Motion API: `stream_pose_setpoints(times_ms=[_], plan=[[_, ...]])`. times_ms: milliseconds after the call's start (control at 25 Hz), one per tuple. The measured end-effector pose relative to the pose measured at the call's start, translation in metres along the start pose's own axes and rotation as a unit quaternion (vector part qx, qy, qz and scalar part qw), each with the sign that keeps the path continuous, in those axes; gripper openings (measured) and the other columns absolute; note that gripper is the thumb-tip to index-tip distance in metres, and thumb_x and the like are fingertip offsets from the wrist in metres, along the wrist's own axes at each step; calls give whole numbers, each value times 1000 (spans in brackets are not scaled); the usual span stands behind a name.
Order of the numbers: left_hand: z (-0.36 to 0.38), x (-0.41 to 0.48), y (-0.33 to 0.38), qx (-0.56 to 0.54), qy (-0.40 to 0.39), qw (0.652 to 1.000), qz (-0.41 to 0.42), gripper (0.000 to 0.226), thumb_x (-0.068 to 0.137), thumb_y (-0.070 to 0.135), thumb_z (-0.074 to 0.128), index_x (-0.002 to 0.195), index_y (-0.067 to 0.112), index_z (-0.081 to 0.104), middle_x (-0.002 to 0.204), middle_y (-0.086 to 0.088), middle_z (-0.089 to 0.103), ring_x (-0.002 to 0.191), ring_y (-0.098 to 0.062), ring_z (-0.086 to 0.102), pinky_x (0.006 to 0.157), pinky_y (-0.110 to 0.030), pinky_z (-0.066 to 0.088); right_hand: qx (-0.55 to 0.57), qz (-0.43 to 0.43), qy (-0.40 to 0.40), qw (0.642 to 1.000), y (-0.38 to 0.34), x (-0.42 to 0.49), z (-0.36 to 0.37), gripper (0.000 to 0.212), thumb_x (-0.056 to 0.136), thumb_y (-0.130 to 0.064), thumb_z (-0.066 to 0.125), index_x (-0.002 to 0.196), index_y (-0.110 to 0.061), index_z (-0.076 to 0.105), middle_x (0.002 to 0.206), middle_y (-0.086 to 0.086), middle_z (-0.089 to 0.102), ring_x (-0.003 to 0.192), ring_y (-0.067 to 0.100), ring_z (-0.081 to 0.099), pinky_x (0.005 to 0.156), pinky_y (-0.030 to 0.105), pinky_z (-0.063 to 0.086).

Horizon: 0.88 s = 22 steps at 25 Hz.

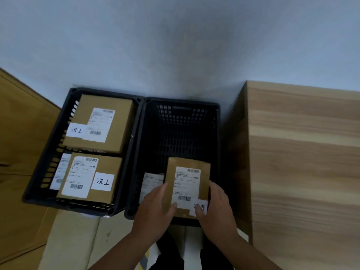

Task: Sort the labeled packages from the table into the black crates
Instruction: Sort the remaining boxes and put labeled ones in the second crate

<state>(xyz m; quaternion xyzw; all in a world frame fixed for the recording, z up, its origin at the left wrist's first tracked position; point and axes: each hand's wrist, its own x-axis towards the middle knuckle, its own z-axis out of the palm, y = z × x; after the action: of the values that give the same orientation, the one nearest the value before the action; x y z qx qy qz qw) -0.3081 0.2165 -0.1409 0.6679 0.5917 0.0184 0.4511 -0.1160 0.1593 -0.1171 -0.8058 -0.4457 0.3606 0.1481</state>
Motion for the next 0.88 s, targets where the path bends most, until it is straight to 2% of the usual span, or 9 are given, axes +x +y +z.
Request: stream_pose_setpoints(times_ms=[80,160,280,400,560,720,880], plan=[[-12,-26,42,57,20,997,41,63,98,54,55,155,43,29,151,25,39,140,-4,36,116,-31,37,-58,-44,10,997,-6,-17,-43,75,91,-37,67,153,-29,27,158,-11,31,146,12,28,122,33,30],[-20,-50,92,81,52,993,68,57,98,57,52,150,42,37,144,26,43,135,-2,40,114,-28,37,-99,-93,44,990,-5,-35,-88,72,91,-40,64,154,-28,31,157,-9,33,146,13,30,122,31,29],[-18,-72,162,66,93,988,108,48,98,57,51,143,42,45,132,32,43,129,1,44,109,-25,38,-139,-150,83,975,7,-51,-153,65,93,-42,57,152,-29,34,154,-10,36,141,13,35,117,28,31],[5,-89,226,27,127,986,101,46,98,60,49,142,46,44,129,35,38,127,3,40,110,-27,37,-153,-196,110,962,38,-53,-217,61,95,-44,55,150,-28,37,150,-9,40,137,15,41,113,29,34],[55,-108,294,-49,134,988,51,50,95,70,45,142,52,42,138,34,41,132,0,42,110,-33,40,-71,-230,150,959,85,-58,-291,52,89,-38,64,138,-25,53,130,-8,55,122,15,52,103,32,44],[99,-127,333,-102,136,985,26,53,92,71,49,140,51,45,138,28,46,124,0,47,106,-31,41,-10,-221,165,961,136,-74,-338,49,88,-40,64,134,-30,53,127,-15,54,119,5,52,103,24,43],[120,-151,358,-115,151,981,48,58,83,74,46,136,51,47,135,29,47,122,1,48,89,-21,42,28,-208,174,962,180,-97,-369,46,88,-38,68,132,-31,55,123,-18,53,116,1,52,103,21,43]])
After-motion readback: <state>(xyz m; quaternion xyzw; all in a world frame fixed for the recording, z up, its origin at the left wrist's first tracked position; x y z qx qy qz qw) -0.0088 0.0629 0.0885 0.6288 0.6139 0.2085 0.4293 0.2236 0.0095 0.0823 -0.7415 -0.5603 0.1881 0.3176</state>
